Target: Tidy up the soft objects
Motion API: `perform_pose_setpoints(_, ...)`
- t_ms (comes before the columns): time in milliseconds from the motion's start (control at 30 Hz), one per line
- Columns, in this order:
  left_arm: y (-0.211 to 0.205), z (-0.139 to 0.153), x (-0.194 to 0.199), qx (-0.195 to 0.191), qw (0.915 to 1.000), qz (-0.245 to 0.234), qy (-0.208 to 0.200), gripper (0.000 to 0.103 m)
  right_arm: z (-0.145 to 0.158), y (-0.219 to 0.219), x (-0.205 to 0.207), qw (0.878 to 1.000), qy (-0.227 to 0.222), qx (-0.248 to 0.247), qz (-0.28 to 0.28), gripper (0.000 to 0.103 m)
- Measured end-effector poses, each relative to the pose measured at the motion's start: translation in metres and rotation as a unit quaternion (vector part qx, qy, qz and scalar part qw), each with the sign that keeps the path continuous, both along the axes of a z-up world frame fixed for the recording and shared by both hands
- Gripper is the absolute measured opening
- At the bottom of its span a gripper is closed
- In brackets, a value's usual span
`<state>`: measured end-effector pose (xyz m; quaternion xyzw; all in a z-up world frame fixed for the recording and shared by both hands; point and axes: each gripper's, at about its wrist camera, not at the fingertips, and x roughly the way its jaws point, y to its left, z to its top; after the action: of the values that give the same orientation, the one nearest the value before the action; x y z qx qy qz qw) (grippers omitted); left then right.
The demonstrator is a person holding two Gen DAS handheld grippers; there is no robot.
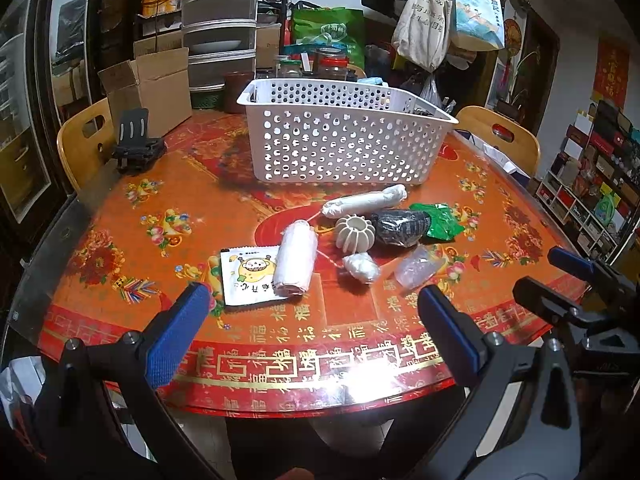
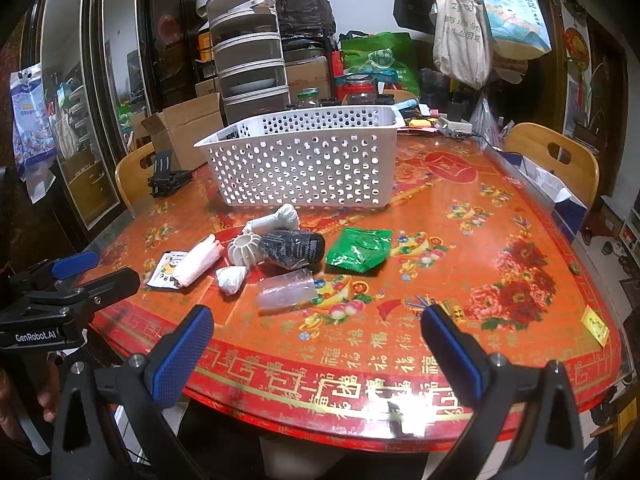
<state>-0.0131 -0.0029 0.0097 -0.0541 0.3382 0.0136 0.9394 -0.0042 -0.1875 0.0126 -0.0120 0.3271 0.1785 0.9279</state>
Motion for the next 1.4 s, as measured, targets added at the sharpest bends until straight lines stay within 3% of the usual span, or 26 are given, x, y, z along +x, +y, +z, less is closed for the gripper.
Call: perform_pose_setpoints(1400, -0.0031, -0.0020, -0.0036, 0.008, 0.9999, -0.002, -0.007, 0.103, -0.0039, 0.0002, 0.0000, 1.000, 0.006, -0.003, 0.001, 0.103)
